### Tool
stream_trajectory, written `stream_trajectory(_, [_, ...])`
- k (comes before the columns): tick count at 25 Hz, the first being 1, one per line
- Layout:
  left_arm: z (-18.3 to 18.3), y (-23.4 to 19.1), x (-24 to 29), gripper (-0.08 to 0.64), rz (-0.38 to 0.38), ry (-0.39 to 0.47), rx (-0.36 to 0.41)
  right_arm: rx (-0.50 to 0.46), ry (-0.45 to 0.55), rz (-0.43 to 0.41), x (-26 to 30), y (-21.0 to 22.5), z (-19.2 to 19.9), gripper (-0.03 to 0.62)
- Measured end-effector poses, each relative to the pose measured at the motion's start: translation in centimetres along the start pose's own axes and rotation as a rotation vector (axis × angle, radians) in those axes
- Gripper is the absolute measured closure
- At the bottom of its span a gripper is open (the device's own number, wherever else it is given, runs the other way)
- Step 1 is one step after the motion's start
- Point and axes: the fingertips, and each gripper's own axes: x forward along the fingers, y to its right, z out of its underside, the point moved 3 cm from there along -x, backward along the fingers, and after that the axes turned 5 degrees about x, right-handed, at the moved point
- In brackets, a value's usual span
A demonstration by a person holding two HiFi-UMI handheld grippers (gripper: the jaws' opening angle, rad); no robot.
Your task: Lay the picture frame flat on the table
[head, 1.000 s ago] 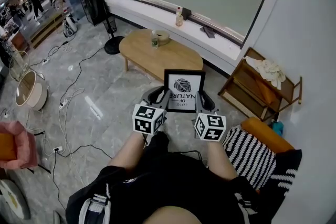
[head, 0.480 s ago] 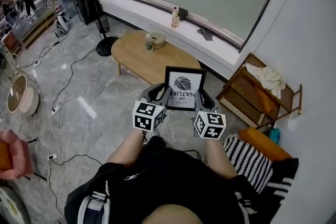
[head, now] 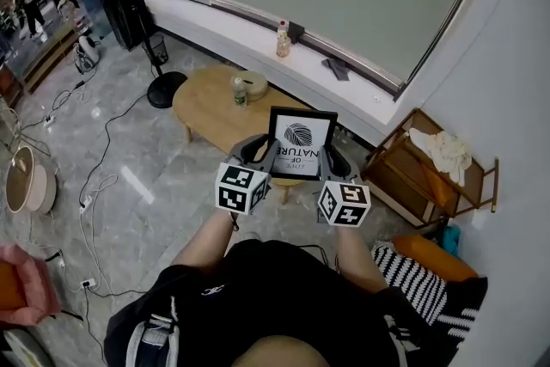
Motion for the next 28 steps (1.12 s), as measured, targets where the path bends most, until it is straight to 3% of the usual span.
stream_trajectory(8, [0.8, -8.8, 8.2, 0.46, 0.011, -0.065, -0.04, 0.013, -0.054, -0.008, 11.8, 0.9, -0.2, 0.505])
stream_trajectory(20, [4.3, -13.3, 25.6, 0.456, -0.084, -0.191, -0.138, 0.012, -0.23, -0.127, 28.6, 12.6, 1.3, 0.505])
stream_trajectory(25, [7.6, -14.5, 31.8, 0.456, -0.129, -0.272, -0.202, 0.03, -0.344, -0.179, 34.4, 17.1, 4.3, 0.505])
stream_trajectory(28, [11.1, -16.8, 37.8, 0.456, -0.146, -0.318, -0.223, 0.047, -0.412, -0.197, 40.6, 20.6, 7.5, 0.505])
